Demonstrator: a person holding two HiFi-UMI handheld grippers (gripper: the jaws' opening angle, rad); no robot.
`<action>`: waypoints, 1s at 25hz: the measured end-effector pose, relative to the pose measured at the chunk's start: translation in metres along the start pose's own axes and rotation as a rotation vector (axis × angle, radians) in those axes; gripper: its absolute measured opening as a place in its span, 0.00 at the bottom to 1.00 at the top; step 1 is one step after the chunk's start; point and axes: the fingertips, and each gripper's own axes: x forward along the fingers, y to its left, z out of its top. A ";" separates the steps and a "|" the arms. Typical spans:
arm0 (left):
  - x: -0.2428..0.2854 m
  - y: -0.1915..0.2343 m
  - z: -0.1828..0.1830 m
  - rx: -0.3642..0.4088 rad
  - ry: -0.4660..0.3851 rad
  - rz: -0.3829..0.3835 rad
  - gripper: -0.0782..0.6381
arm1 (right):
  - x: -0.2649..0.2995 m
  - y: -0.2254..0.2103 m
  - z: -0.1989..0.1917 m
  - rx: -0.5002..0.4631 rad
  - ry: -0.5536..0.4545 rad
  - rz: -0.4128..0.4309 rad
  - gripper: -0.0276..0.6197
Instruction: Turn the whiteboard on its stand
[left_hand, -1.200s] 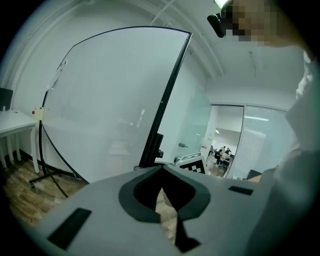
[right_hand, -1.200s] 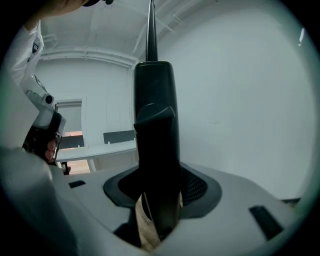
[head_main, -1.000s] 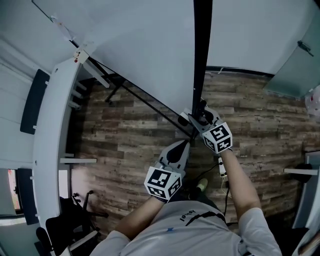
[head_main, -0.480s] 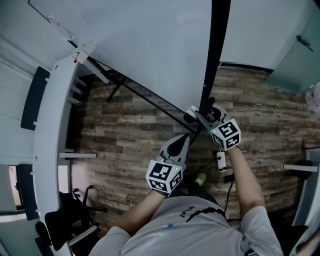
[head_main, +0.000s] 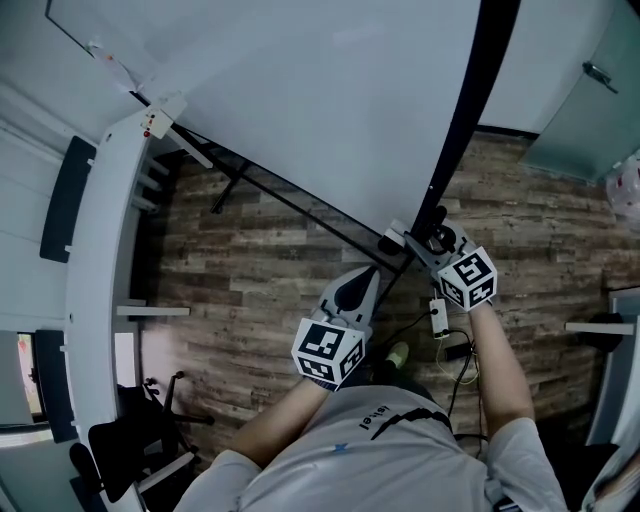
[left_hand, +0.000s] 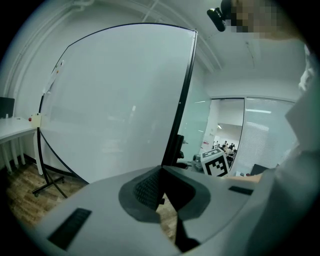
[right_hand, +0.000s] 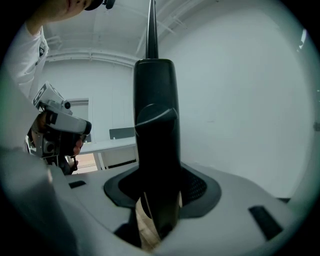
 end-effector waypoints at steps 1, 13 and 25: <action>0.000 -0.001 0.000 0.001 0.000 -0.002 0.12 | -0.006 0.000 -0.002 0.002 0.000 -0.002 0.33; 0.001 -0.035 -0.005 -0.011 -0.004 -0.032 0.12 | -0.075 -0.002 -0.024 -0.001 0.012 0.006 0.33; 0.001 -0.061 -0.007 -0.004 -0.011 -0.064 0.12 | -0.105 -0.008 -0.034 -0.004 0.016 -0.015 0.33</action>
